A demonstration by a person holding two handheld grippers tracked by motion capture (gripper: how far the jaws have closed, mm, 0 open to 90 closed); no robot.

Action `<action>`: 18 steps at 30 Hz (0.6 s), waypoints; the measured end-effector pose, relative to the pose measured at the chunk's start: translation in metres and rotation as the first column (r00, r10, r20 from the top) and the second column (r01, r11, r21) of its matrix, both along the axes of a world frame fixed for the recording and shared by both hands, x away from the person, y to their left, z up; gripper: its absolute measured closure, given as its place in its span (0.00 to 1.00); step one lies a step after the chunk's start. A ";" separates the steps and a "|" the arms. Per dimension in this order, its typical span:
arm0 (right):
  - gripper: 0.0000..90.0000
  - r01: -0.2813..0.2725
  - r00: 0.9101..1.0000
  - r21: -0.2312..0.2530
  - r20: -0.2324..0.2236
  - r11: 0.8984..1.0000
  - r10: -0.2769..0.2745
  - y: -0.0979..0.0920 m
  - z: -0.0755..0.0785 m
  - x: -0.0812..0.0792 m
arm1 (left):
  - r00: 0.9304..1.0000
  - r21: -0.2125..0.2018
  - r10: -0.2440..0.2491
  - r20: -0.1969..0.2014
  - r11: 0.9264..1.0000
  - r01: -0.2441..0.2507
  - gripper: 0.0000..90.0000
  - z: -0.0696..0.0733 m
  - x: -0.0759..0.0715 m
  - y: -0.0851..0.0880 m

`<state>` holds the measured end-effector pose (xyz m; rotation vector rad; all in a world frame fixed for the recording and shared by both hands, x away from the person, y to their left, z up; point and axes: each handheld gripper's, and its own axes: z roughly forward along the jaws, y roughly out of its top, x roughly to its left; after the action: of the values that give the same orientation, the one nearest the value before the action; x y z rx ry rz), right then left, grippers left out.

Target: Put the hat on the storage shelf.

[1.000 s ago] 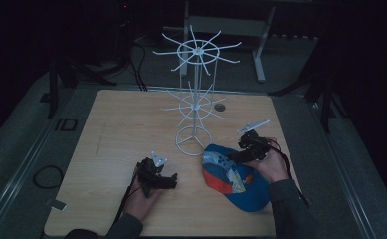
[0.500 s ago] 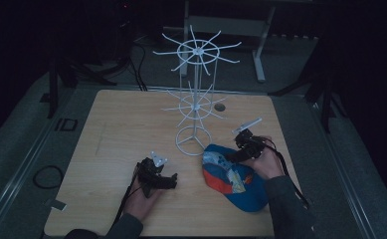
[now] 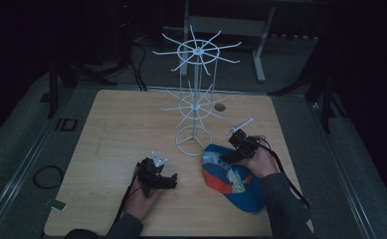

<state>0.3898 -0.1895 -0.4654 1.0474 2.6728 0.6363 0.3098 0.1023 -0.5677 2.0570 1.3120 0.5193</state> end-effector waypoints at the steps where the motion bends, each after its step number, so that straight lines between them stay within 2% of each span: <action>1: 0.29 0.000 1.000 -0.004 -0.002 1.000 0.000 0.001 -0.001 0.001 | 1.000 0.000 0.000 0.000 1.000 0.000 0.03 0.000 0.000 0.000; 12: 0.29 0.000 1.000 -0.027 -0.022 1.000 0.000 0.006 -0.007 0.009 | 1.000 0.004 -0.002 -0.001 1.000 0.002 0.03 0.000 0.000 0.000; 14: 0.29 -0.001 0.999 -0.042 -0.032 0.999 -0.001 0.008 -0.010 0.011 | 1.000 0.005 -0.002 0.000 1.000 0.002 0.03 0.000 0.000 0.000; 18: 0.29 -0.013 0.999 -0.104 -0.037 0.995 0.009 0.013 -0.015 0.014 | 1.000 0.002 -0.001 -0.002 1.000 0.001 0.03 0.000 0.000 0.000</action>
<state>0.4043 -0.1770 -0.4805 1.0267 2.7125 0.4783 0.3097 0.1025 -0.5676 2.0602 1.3113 0.5185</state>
